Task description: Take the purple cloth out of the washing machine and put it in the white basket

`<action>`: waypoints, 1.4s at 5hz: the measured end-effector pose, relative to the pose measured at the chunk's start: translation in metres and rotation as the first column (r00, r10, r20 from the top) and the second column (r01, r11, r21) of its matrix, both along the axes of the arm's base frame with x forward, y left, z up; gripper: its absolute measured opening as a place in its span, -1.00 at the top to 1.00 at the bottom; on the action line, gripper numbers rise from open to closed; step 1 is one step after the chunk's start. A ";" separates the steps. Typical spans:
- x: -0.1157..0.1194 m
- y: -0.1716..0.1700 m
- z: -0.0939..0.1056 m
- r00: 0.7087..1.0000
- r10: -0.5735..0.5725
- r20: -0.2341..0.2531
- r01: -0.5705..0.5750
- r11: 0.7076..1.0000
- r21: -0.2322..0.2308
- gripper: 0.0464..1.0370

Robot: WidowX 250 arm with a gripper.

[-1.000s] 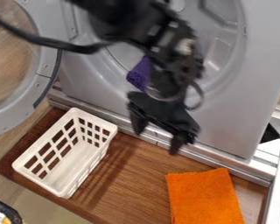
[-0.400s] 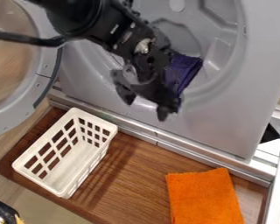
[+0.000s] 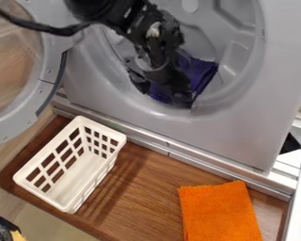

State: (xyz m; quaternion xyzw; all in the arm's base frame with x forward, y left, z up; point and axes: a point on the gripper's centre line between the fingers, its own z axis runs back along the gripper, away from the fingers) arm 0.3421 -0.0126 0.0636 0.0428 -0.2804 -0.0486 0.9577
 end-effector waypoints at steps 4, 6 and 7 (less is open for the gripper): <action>0.035 0.008 -0.019 0.999 0.047 0.015 -0.046 0.997 -0.057 0.55; 0.022 0.001 -0.021 0.998 0.031 -0.048 -0.033 0.999 -0.030 0.92; 0.002 -0.001 -0.005 0.998 0.023 -0.060 -0.023 1.000 0.001 0.93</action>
